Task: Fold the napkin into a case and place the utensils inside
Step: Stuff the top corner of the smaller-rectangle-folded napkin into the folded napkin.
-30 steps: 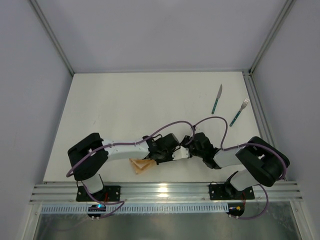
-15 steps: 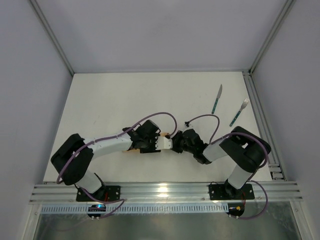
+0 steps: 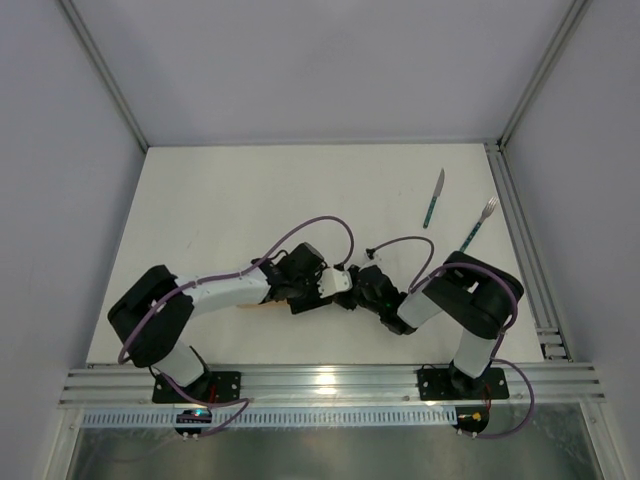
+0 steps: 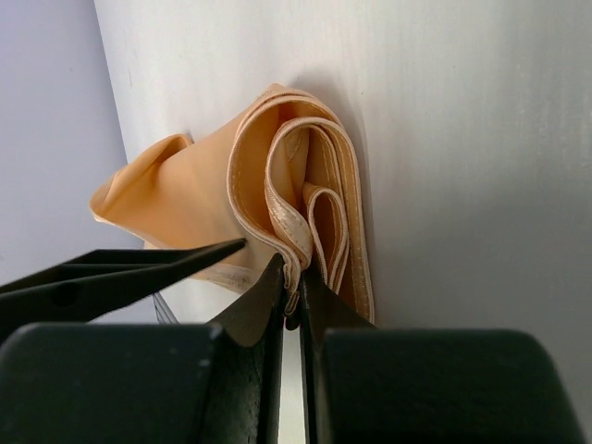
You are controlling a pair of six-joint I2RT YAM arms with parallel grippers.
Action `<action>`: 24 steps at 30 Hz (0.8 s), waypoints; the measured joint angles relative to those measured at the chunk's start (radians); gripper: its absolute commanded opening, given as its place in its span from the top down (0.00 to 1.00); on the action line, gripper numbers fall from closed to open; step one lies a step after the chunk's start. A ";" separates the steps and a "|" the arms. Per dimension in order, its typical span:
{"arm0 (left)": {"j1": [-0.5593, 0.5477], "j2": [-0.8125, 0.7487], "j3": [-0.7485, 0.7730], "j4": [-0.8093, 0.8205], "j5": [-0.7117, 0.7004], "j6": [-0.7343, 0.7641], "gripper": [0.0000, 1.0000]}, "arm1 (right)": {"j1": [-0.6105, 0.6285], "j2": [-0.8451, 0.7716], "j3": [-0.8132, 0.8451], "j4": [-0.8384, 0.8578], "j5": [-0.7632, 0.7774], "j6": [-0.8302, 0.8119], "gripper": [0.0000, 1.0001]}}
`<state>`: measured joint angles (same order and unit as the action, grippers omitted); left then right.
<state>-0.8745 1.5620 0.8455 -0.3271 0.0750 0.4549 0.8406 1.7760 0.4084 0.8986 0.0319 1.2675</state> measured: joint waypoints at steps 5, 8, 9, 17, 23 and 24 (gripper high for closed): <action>-0.018 0.024 0.000 0.028 -0.027 -0.031 0.52 | 0.002 0.000 -0.005 0.012 0.014 0.000 0.96; -0.018 0.024 0.000 0.038 -0.040 -0.039 0.55 | 0.003 -0.001 -0.005 0.013 0.017 -0.001 0.96; -0.017 0.024 0.000 0.040 -0.043 -0.042 0.56 | 0.004 -0.001 -0.005 0.013 0.018 -0.002 0.96; -0.017 0.021 0.000 0.050 -0.057 -0.055 0.63 | 0.005 -0.003 -0.009 0.016 0.019 -0.005 0.96; -0.017 0.010 0.000 0.050 -0.056 -0.058 0.63 | 0.005 -0.003 -0.016 0.024 0.019 -0.005 0.96; -0.017 0.006 0.000 0.050 -0.056 -0.058 0.64 | 0.005 -0.003 -0.016 0.025 0.019 -0.005 0.96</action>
<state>-0.8917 1.5677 0.8452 -0.2768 0.0185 0.3969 0.8452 1.7733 0.3923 0.9237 0.0509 1.2621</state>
